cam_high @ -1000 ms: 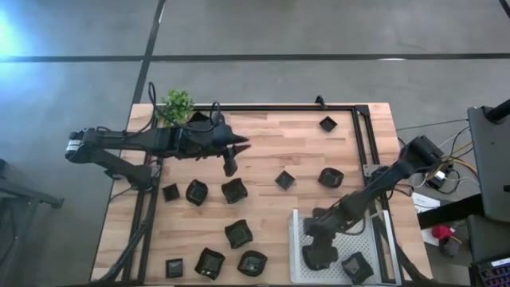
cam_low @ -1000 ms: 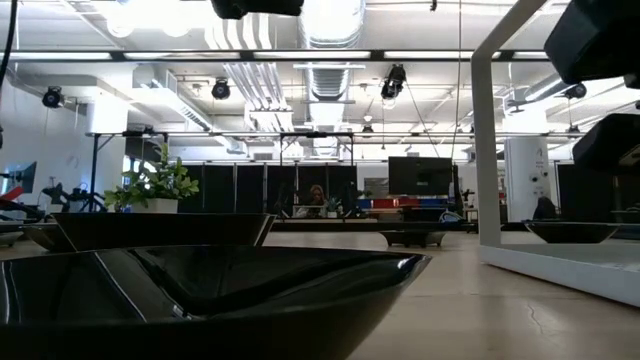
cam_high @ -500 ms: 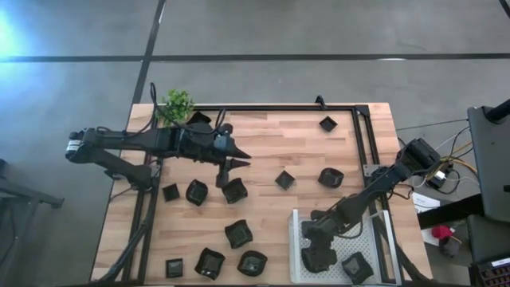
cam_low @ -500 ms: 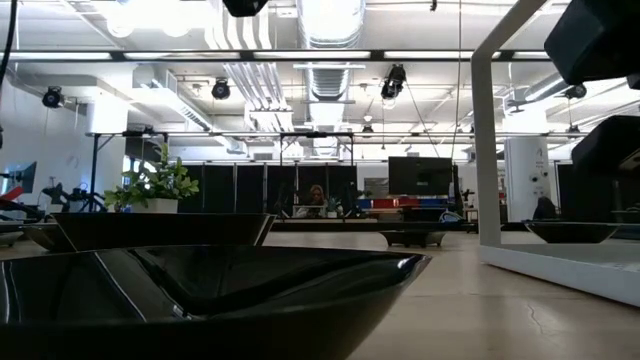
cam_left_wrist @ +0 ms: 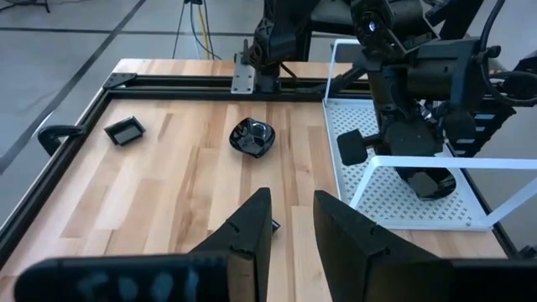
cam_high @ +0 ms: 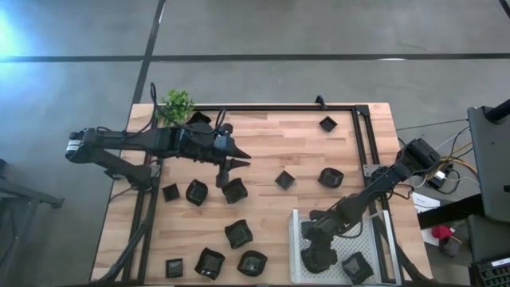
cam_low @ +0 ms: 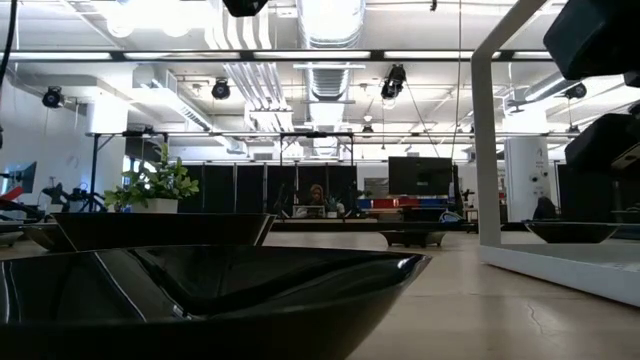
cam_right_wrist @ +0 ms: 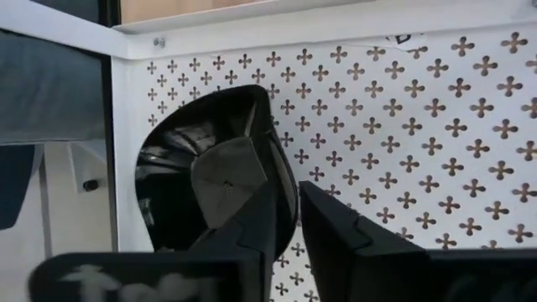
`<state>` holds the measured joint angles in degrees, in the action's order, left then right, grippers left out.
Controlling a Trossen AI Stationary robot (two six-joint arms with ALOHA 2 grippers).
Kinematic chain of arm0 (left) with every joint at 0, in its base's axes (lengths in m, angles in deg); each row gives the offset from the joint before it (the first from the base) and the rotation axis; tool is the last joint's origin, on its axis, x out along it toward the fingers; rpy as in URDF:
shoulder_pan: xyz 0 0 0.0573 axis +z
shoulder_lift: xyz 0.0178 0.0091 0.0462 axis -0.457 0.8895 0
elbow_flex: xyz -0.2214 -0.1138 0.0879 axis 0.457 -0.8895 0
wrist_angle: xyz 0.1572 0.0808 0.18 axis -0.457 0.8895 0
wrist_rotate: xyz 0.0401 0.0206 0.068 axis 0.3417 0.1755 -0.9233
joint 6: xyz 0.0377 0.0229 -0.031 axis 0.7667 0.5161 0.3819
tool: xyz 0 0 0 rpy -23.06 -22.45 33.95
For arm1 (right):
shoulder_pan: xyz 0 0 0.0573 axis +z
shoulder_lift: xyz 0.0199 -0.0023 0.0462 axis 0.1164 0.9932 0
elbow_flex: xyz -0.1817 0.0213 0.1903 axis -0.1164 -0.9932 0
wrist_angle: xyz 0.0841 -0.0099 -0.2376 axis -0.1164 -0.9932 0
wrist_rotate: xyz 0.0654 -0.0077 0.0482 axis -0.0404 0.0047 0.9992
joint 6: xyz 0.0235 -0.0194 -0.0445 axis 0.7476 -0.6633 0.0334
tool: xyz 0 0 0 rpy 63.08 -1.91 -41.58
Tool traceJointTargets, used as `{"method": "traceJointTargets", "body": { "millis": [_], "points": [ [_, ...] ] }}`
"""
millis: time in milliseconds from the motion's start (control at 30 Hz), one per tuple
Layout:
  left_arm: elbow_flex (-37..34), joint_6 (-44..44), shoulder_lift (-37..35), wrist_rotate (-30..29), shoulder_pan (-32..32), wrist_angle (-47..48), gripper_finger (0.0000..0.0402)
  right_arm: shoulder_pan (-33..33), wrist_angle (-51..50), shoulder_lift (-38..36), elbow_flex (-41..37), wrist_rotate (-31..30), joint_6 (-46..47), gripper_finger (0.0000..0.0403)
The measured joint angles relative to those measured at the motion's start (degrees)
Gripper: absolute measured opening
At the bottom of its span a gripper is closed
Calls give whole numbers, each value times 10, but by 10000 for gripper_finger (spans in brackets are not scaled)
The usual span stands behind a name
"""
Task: Pick & Place Mini shaped plates
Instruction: Put the leaf shaped plate on the shelf, then put the square plate on the shelf
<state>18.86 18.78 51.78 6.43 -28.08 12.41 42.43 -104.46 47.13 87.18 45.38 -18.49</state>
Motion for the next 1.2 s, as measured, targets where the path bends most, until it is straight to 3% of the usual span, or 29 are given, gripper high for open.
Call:
{"method": "traceJointTargets", "body": {
  "millis": [233,600,733,1000,1200],
  "points": [
    [0,0,0,0,0,1,85,-5,-7,-30,1,3,4,94],
    [0,4,0,0,0,5,85,-27,-129,-138,2,-4,43,73],
    [0,4,0,0,0,7,85,-45,-189,-205,2,-73,48,68],
    [0,4,0,-5,0,11,85,-108,-239,-318,2,-290,23,76],
    [0,3,0,-28,0,13,85,-175,-236,-323,2,-329,-68,78]
  ]
}}
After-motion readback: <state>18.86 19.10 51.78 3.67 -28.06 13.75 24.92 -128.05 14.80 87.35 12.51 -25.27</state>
